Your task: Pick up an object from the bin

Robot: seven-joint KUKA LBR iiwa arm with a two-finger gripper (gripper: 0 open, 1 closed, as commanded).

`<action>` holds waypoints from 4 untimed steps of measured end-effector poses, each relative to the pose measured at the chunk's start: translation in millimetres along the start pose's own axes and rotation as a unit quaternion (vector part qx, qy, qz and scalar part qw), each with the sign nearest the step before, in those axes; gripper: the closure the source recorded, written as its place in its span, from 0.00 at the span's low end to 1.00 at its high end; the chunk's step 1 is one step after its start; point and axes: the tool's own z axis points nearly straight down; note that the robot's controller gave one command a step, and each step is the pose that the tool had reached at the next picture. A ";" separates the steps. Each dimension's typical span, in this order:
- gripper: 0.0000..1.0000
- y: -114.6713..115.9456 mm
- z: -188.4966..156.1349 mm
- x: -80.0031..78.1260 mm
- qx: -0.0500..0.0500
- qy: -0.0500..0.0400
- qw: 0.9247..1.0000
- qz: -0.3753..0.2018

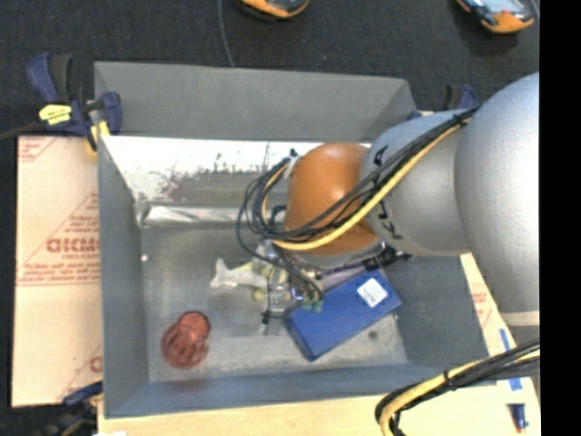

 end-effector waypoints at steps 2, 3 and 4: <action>0.00 -2.5 35.5 -28.4 -0.005 -0.006 1.000 0.022; 1.00 -2.6 34.5 -29.3 -0.005 -0.008 1.000 0.024; 0.00 -2.5 35.6 -28.5 -0.005 -0.006 1.000 0.025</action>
Offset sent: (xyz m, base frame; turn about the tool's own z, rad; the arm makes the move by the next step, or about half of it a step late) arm 0.0000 0.0000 0.0000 0.0000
